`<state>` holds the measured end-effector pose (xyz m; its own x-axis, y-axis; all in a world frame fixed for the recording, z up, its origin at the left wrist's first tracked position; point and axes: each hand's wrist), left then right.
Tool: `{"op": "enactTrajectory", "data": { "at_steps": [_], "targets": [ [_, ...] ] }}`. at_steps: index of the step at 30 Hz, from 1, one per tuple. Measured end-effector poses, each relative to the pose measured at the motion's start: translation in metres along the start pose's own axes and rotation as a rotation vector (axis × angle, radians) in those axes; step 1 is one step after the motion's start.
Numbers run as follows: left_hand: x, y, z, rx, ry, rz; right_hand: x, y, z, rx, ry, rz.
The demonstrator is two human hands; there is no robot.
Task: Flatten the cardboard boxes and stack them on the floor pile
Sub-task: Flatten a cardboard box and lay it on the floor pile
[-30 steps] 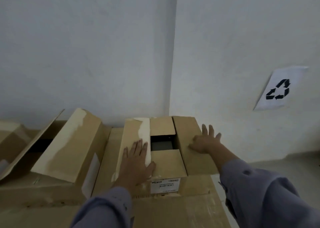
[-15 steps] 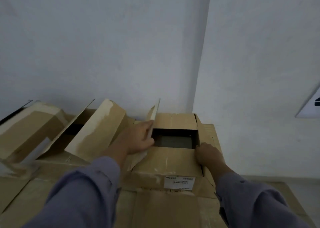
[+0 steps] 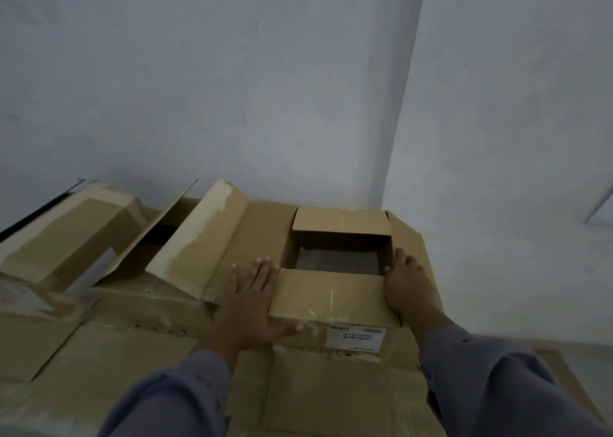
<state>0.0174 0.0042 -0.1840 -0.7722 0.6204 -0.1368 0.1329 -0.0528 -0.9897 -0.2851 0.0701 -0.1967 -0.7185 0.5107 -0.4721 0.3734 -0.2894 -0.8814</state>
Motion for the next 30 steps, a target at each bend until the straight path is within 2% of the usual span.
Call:
{"op": "enactTrajectory", "data": {
  "at_steps": [2,4,6,9,12,13,15,18,20,22,25,27,30],
  "targets": [
    [0.006,0.010,-0.001,0.030,-0.004,-0.079,-0.002,-0.002,-0.006,0.023,-0.129,-0.125],
    [0.006,0.014,0.001,0.052,-0.023,-0.121,-0.005,-0.006,-0.011,-0.087,-0.219,-0.259],
    [0.006,0.015,0.002,0.042,-0.039,-0.173,-0.009,-0.010,-0.015,-0.195,-0.210,-0.290],
    [0.009,0.014,-0.001,0.066,-0.073,-0.246,-0.022,-0.036,-0.020,-0.118,-0.153,-0.119],
    [0.014,0.012,-0.010,0.101,-0.115,-0.356,-0.040,-0.079,-0.026,-0.036,-0.083,0.312],
    [0.015,0.012,-0.014,0.097,-0.125,-0.371,-0.044,-0.091,-0.028,-0.063,-0.062,0.426],
    [0.016,0.014,-0.022,0.081,-0.129,-0.353,-0.045,-0.107,-0.034,-0.173,-0.019,0.503],
    [0.010,0.017,-0.029,0.055,-0.058,-0.320,-0.037,-0.111,-0.058,-0.381,0.050,0.414],
    [0.004,0.011,-0.037,0.062,0.024,-0.310,-0.033,-0.107,-0.079,-0.428,0.085,0.426],
    [0.001,0.001,-0.048,0.185,0.057,-0.415,-0.030,-0.102,-0.095,-0.417,0.114,0.523],
    [0.003,-0.016,-0.059,0.505,0.064,-0.562,-0.029,-0.098,-0.112,-0.420,0.115,0.574],
    [0.007,-0.033,-0.056,0.666,0.120,-0.498,-0.031,-0.101,-0.114,-0.456,0.113,0.546],
    [0.014,-0.061,-0.047,0.775,0.318,-0.255,-0.034,-0.106,-0.105,-0.513,0.104,0.466]
  ]
}}
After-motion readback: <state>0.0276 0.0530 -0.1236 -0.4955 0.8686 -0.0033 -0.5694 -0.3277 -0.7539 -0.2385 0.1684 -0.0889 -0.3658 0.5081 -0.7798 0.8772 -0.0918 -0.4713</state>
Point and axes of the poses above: each hand's wrist, its own z-axis towards the middle knuckle, its own y-axis out of the palm, x = y × z, and after that the axes turned 7 degrees about z, right-handed
